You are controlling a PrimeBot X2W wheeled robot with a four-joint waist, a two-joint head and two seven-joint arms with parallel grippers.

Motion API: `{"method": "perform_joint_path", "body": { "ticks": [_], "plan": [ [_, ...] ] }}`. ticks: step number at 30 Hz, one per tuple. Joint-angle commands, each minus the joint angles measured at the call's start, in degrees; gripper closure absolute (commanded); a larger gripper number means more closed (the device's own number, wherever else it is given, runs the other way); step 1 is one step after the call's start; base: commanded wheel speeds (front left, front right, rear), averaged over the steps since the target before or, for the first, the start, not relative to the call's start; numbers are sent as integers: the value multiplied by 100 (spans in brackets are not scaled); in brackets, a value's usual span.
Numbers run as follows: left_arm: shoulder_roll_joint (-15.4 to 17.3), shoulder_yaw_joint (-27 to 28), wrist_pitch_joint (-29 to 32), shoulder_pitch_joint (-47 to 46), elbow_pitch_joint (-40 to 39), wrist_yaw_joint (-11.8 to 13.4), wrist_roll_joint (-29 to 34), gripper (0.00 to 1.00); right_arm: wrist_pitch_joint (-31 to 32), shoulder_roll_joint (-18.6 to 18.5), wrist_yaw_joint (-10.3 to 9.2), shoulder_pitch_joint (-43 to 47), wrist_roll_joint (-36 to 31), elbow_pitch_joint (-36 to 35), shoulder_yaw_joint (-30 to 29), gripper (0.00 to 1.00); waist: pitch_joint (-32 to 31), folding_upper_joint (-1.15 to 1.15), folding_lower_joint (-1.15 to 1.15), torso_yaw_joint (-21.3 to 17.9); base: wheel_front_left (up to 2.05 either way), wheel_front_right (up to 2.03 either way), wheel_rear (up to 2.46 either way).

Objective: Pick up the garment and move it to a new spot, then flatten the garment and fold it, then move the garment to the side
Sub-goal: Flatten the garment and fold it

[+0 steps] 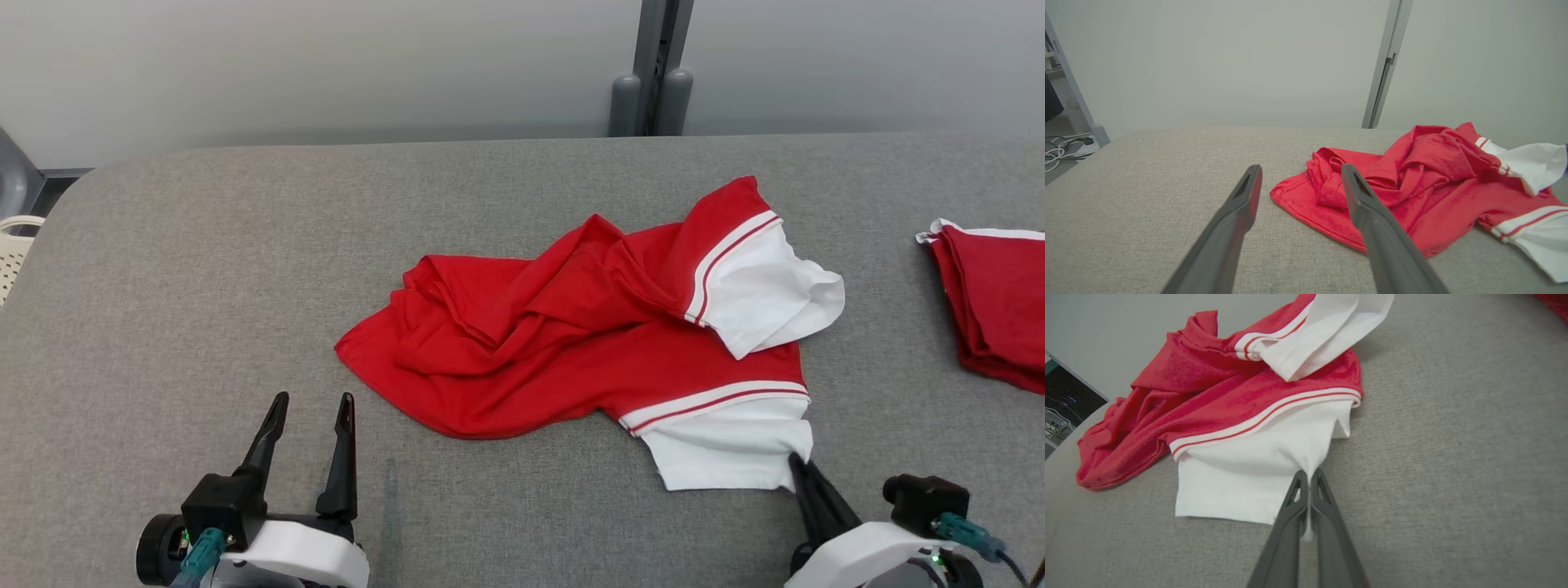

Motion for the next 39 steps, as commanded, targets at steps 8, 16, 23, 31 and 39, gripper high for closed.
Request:
{"method": "perform_joint_path", "body": {
  "ticks": [8, 16, 23, 31, 39],
  "plan": [
    [160, 17, 654, -656, 833, -157, -187, 0, 226, -47, 1, 237, -592, -1065, -804, 100, 40, 0, 0, -289, 0, 0, 0],
    [162, 263, 1446, -1275, 1627, -125, -667, 0, 395, -46, 0, 415, -632, -1664, -1065, 100, 178, 0, 0, -517, 0, 0, 0],
    [166, 294, 1817, -1558, 2160, -62, -854, 0, 386, -47, 0, 415, -582, -1801, -961, 100, 265, 0, 0, -668, 0, 0, 0],
    [250, 245, 1821, -1770, 2597, 69, -786, 0, 324, -47, 1, 416, -557, -1814, -788, 100, 283, 0, 0, -779, 0, 0, 0],
    [232, 139, 1823, -1905, 3002, 56, -781, 0, 320, -47, 1, 392, -574, -1774, -697, 100, 258, 0, 0, -871, 0, 0, 0]
  ]
}}
